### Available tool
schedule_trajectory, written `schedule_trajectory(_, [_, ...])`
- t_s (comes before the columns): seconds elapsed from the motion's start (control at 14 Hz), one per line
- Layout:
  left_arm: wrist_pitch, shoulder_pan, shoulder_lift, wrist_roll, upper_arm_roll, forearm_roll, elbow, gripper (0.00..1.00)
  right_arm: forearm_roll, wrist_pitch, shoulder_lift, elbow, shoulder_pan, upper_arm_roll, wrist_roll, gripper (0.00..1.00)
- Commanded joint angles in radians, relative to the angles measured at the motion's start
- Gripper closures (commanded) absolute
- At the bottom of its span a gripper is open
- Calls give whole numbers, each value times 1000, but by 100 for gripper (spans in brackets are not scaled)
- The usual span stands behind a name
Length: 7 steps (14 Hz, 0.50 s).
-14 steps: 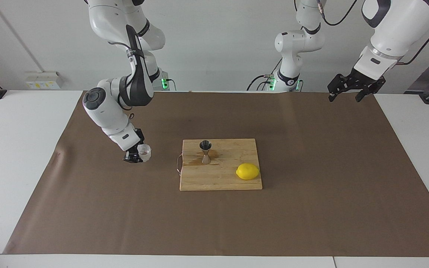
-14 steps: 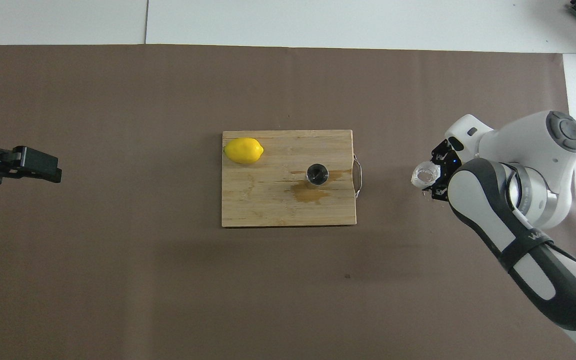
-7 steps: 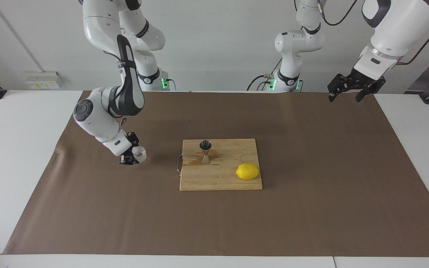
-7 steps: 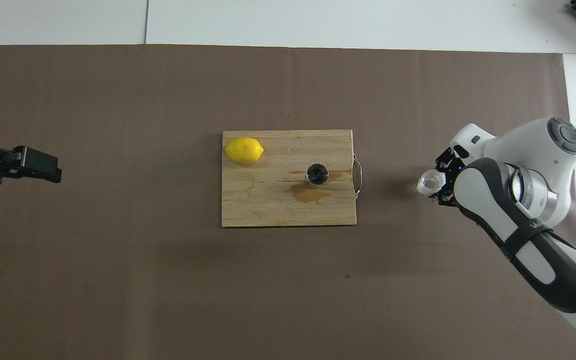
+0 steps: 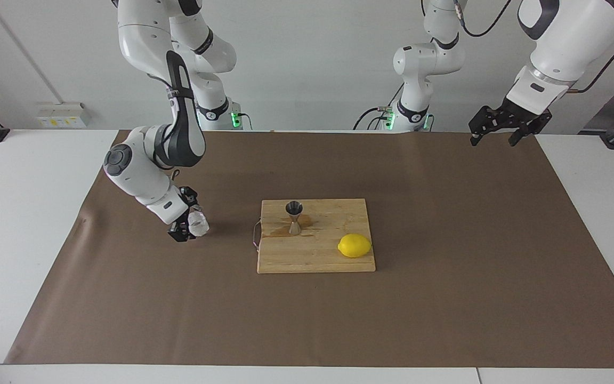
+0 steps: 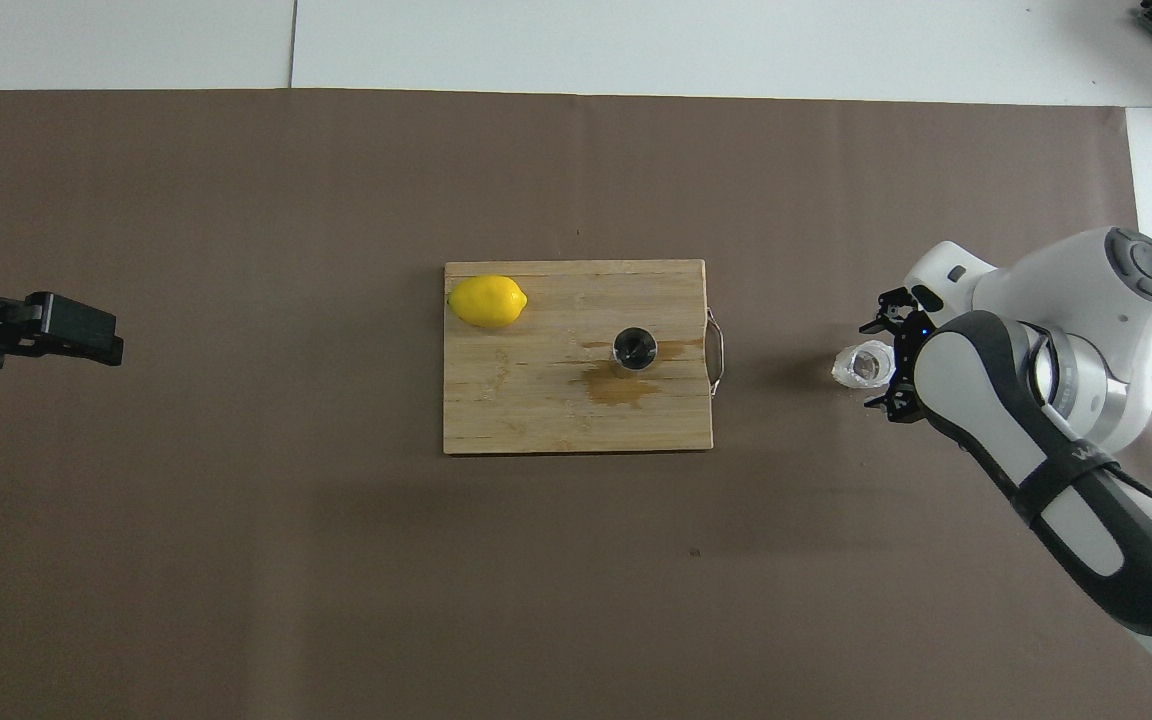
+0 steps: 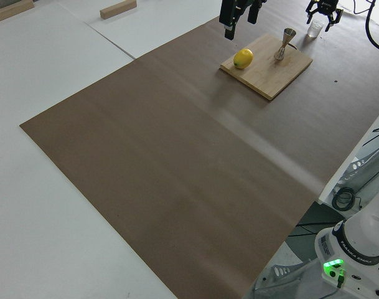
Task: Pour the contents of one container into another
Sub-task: 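Lower the glass onto the table and open the right gripper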
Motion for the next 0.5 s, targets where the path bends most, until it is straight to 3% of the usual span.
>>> schedule_trajectory(0.0, [-3, 1, -31, -8, 3, -9, -31, 0, 15, -49, -80, 13, -8, 5, 62, 0])
schedule_trajectory(0.21, [-3, 1, -31, -8, 3, -9, -31, 0, 0, -60, -172, 13, 12, 5, 211, 0])
schedule_trajectory(0.43, [20, 5, -29, -8, 3, -10, -29, 0, -150, -156, -257, 27, 17, 13, 571, 0])
